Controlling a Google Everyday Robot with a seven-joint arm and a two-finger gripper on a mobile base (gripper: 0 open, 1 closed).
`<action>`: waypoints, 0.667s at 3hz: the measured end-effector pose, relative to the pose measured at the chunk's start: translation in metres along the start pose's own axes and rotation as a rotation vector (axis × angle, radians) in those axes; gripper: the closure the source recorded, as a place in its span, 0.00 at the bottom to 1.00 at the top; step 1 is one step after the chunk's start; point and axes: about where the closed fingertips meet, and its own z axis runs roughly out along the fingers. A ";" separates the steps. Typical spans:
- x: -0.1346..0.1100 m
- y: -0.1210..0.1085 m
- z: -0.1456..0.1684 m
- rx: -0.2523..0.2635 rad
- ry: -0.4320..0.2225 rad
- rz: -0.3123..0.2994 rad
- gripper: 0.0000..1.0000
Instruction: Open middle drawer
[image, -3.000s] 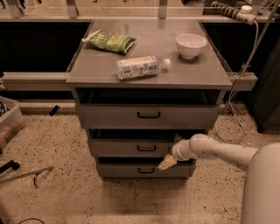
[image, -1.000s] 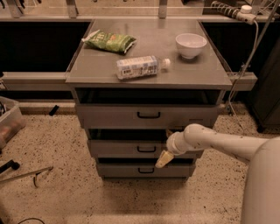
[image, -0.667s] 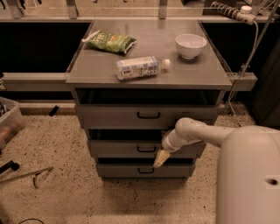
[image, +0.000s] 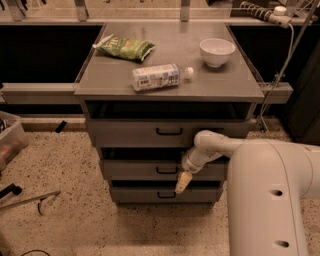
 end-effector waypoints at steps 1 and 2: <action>-0.001 0.000 -0.001 0.000 0.000 0.000 0.00; 0.012 0.042 -0.013 -0.068 -0.023 0.060 0.00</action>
Offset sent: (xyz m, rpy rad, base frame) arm -0.1951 -0.0368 -0.0021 0.1768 0.3471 -0.1105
